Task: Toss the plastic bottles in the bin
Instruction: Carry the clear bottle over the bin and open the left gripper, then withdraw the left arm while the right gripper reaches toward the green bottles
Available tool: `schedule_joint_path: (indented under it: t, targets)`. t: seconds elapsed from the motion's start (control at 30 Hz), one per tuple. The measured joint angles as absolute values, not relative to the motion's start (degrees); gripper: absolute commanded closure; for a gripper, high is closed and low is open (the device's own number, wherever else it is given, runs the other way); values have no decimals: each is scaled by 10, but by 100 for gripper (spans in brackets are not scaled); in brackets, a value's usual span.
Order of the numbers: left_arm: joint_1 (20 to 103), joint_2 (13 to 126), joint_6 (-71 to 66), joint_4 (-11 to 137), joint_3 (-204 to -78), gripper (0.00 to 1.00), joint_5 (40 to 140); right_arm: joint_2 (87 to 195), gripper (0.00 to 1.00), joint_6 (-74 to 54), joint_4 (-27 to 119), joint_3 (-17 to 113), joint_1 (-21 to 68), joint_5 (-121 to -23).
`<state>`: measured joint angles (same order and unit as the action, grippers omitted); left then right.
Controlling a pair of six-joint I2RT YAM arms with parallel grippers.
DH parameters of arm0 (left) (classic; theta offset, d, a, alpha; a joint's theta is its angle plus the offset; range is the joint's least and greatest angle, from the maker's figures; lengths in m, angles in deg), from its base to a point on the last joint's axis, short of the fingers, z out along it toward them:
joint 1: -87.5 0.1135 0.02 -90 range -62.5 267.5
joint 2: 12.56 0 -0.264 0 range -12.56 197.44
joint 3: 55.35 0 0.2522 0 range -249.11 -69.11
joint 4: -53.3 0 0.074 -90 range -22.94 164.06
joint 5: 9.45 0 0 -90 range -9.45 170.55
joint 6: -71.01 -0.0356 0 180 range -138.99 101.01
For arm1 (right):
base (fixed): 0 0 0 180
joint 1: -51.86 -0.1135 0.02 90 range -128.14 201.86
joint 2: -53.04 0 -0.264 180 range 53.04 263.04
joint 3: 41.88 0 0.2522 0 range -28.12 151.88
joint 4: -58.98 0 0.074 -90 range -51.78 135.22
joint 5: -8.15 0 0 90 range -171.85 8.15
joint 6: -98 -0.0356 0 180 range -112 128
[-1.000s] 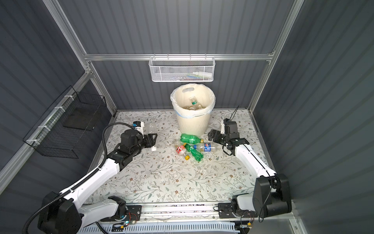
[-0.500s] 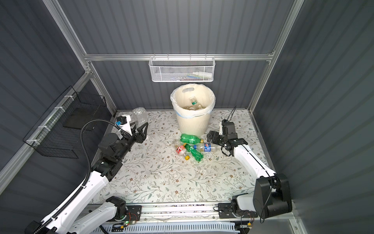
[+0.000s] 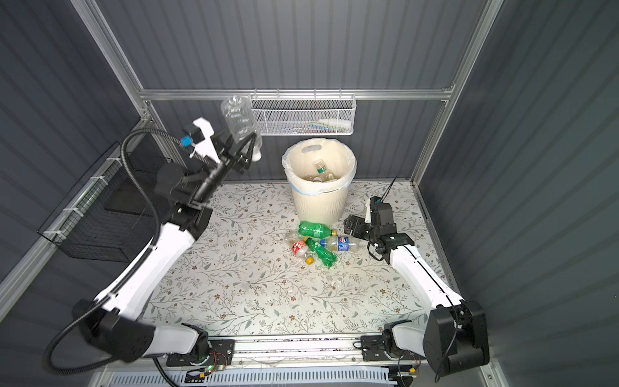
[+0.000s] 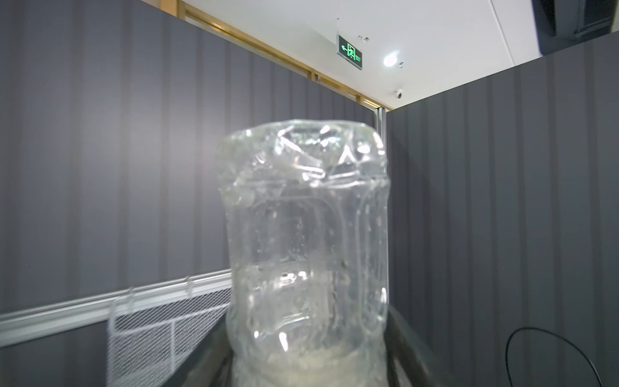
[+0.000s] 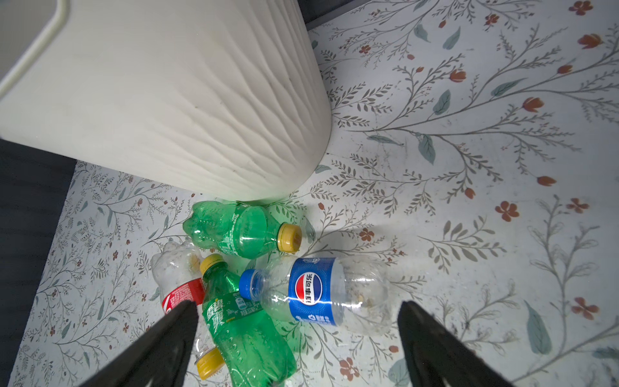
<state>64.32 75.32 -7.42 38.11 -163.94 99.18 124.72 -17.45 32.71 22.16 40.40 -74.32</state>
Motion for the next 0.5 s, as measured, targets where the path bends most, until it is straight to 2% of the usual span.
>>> schedule_joint_path:
  t: [0.03, 0.1, 0.17, 0.27, 0.5]
  targets:
    - [642, 821, -64, 417, -1744, 1, 1004, 1247, 5, -176, 328, 220, 403, -743]
    - [639, 943, -60, 535, -1940, 0, 1013, 1247, 5, -178, 330, 218, 400, -743]
    - [636, 1014, -59, 624, -2036, 0, 1011, 1245, 5, -179, 332, 215, 397, -743]
    - [635, 1007, -66, 697, -1977, 0, 994, 1234, 5, -179, 334, 201, 393, -743]
    - [641, 850, -94, 737, -1764, 0, 920, 1237, 4, -177, 333, 198, 392, -741]
